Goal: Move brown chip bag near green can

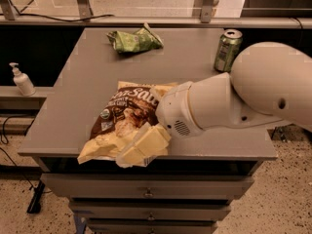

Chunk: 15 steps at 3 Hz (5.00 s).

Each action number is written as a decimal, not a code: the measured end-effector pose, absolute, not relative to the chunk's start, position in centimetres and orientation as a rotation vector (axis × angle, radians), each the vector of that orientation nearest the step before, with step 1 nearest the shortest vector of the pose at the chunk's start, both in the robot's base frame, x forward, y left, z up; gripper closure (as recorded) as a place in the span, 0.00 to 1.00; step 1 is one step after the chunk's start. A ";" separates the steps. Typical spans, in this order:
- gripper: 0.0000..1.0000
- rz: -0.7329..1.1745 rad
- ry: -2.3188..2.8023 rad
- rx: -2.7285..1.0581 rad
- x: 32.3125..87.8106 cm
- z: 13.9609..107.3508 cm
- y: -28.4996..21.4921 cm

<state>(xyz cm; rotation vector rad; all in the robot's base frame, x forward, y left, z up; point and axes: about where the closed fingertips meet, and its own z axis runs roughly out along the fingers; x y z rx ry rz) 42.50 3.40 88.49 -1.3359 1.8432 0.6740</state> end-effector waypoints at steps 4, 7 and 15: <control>0.88 0.454 1.873 -1.338 44.4 85.8 2.2; 1.00 0.110 1.984 -1.392 47.7 89.7 -14.1; 1.00 0.237 1.789 -1.700 51.1 91.9 -22.3</control>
Offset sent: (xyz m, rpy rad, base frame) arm 0.0056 0.0207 -0.0526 -0.0804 -0.0469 -0.0409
